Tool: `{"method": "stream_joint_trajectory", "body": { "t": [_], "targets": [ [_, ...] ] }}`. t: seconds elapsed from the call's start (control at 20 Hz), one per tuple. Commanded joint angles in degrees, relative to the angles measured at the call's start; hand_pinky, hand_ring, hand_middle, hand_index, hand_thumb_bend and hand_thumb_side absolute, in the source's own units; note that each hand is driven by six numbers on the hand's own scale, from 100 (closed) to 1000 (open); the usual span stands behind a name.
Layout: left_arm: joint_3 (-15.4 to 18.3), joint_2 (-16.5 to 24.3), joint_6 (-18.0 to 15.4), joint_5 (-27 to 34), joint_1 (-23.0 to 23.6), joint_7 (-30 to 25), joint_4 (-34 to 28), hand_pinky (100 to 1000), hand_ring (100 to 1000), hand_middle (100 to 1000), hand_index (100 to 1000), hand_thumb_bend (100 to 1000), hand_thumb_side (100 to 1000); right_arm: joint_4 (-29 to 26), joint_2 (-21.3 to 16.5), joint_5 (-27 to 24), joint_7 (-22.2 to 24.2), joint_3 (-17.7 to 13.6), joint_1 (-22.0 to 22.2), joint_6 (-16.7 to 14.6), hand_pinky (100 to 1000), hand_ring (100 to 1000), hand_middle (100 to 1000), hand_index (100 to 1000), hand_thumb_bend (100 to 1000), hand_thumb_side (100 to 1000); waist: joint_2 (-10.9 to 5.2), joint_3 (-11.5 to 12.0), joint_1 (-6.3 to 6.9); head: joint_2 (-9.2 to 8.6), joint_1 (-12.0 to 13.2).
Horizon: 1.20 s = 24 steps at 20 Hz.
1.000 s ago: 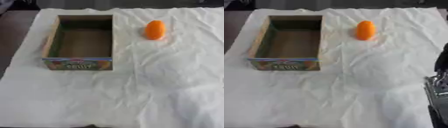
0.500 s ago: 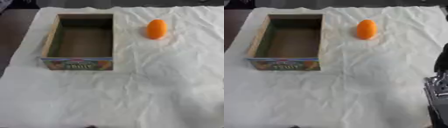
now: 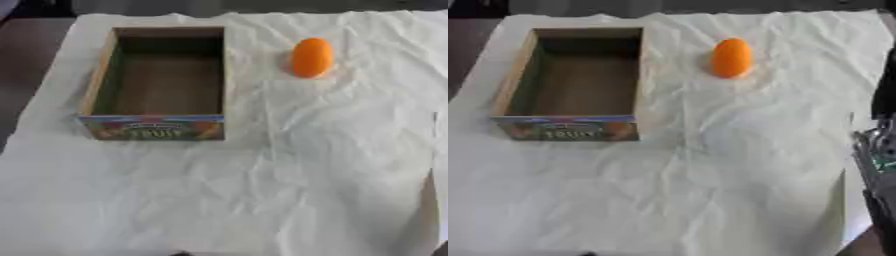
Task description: Pick up objects on the table and place them in the box.
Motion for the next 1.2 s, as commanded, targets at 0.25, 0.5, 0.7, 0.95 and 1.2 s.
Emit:
{"method": "stream_joint_trajectory", "body": {
  "t": [0.25,0.5,0.7,0.95,1.2],
  "targets": [
    [0.1,1.0,0.0,0.2,-0.6,-0.5,-1.0,343,651,803,780,100,703,-1.2,-10.0,2.0,5.8,1.8,-4.9,9.8,879,897,784,948,215,1000,-0.77,0.2,-0.17,-0.4,-0.3],
    [0.0,1.2,0.1,0.3,-0.5,-0.7,-1.0,343,653,804,780,100,702,-1.2,-15.5,4.0,10.7,3.1,-7.7,17.7,880,903,798,947,248,1000,-0.98,0.3,-0.35,-0.23,-0.3],
    [-0.2,1.1,0.2,0.5,-0.5,-0.9,-1.0,343,654,805,780,100,703,-1.2,-18.7,5.3,14.9,4.5,-9.8,22.1,882,912,816,949,304,1000,-1.17,0.3,-0.61,-0.3,-0.4],
    [-0.3,1.1,0.3,0.7,-0.7,-1.2,-1.0,343,655,806,780,100,701,-0.6,-22.4,10.0,25.0,8.1,-13.0,26.2,889,927,840,952,441,1000,-1.44,0.6,-0.69,-0.4,-0.8],
    [-0.6,1.1,0.6,0.9,-0.7,-1.6,-1.0,342,657,807,780,100,702,4.1,-23.6,15.6,33.9,11.2,-17.8,24.4,893,929,851,947,553,1000,-1.58,1.0,-0.87,-0.59,-1.2]
  ]
}}
